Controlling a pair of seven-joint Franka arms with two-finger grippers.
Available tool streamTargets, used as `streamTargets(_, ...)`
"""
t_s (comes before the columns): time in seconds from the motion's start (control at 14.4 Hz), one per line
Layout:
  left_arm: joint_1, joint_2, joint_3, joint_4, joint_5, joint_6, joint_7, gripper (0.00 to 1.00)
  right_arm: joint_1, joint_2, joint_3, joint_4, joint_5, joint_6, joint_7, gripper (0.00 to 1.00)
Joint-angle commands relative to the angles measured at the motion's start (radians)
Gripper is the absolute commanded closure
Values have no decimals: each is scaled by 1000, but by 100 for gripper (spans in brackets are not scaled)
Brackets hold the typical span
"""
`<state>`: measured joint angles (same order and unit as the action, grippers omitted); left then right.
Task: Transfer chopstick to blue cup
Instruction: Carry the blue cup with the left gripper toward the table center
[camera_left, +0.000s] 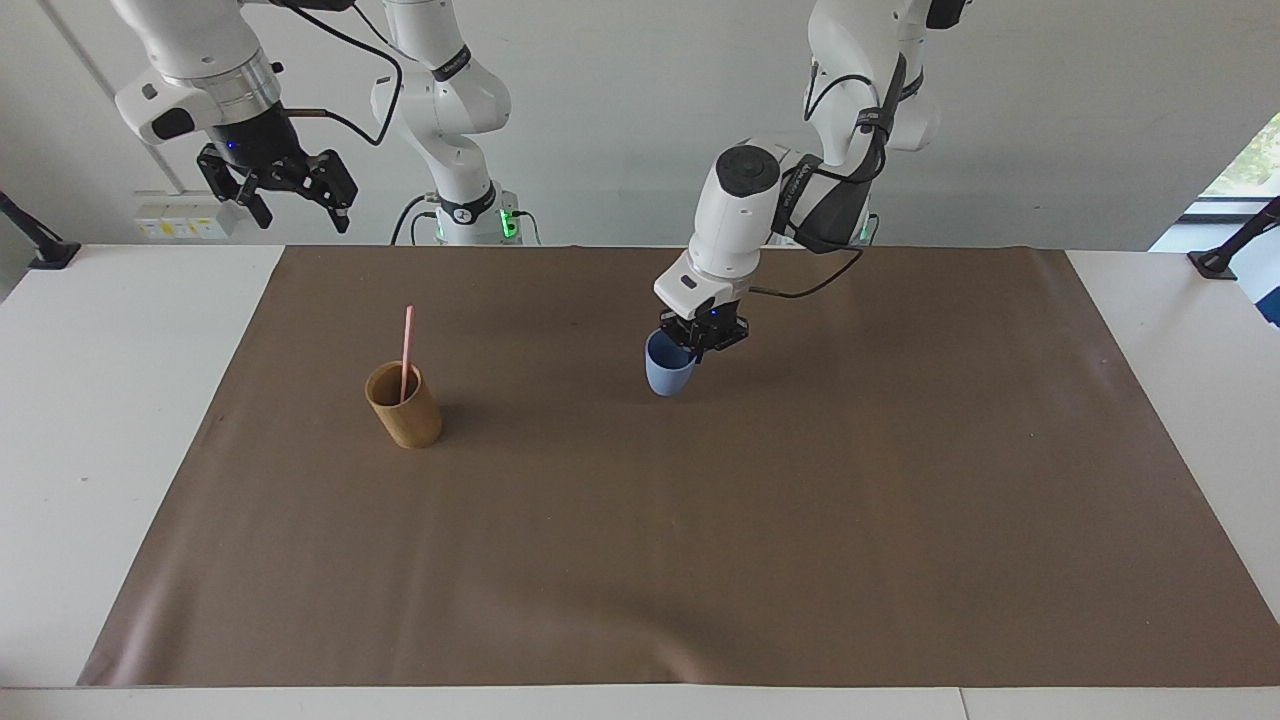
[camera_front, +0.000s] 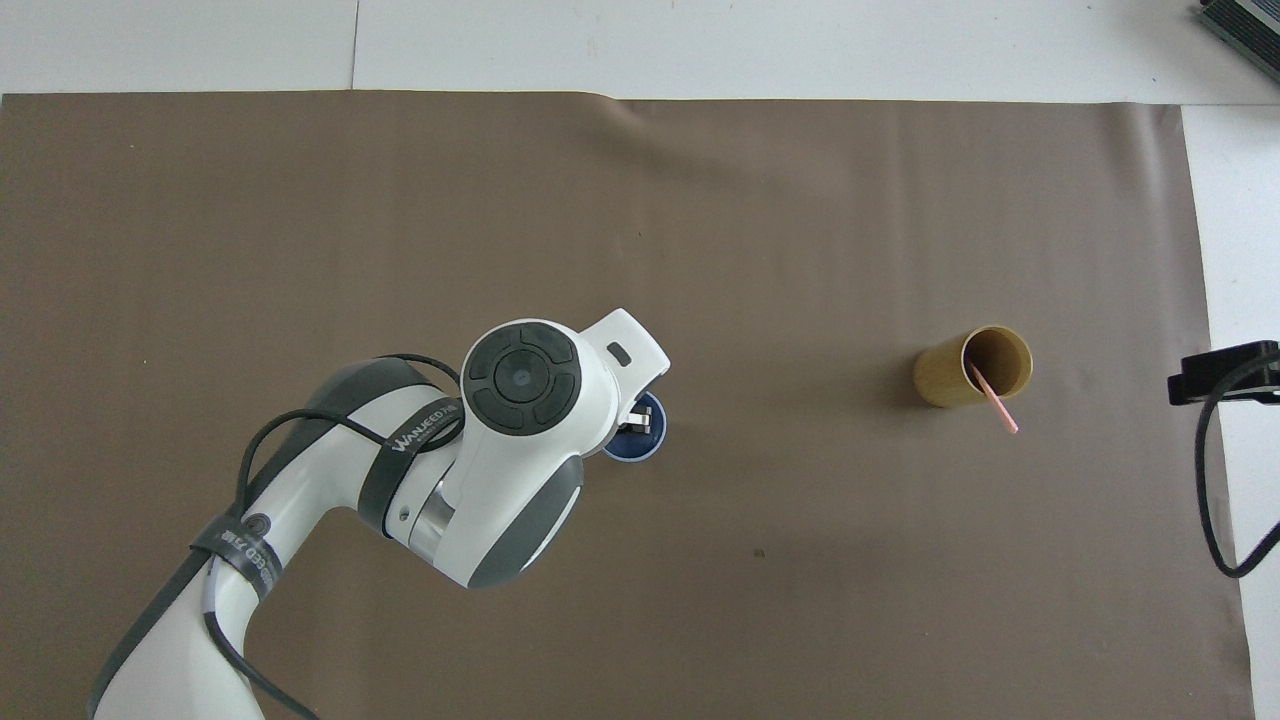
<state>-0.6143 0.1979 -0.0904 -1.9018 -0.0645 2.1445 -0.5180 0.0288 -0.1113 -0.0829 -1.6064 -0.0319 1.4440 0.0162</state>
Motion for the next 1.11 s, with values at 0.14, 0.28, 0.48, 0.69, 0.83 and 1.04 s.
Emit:
streamTargets(0.14, -42, -41, 14, -78, -3, 71, -34, 100, -4, -33, 9, -69, 3, 120, -21, 0)
streamTargets(0.28, -67, -51, 12, -91, -3, 77, -54, 100, -4, -34, 8, -75, 6, 119, -13, 0)
streamTargets(0.48, -67, -51, 12, -95, -3, 83, -53, 100, -4, -38, 8, -75, 9, 115, 1, 0)
streamTargets(0.69, -64, -37, 12, -99, -5, 98, -56, 94, -4, -39, 9, -84, 12, 99, 14, 0)
streamTargets(0.83, -65, -38, 12, -99, -5, 92, -57, 71, -6, -36, 9, -110, 27, 102, 47, 0)
streamTargets(1.04, -61, -34, 15, -83, -5, 84, -73, 29, -9, -28, 9, -191, 88, 122, 143, 0)
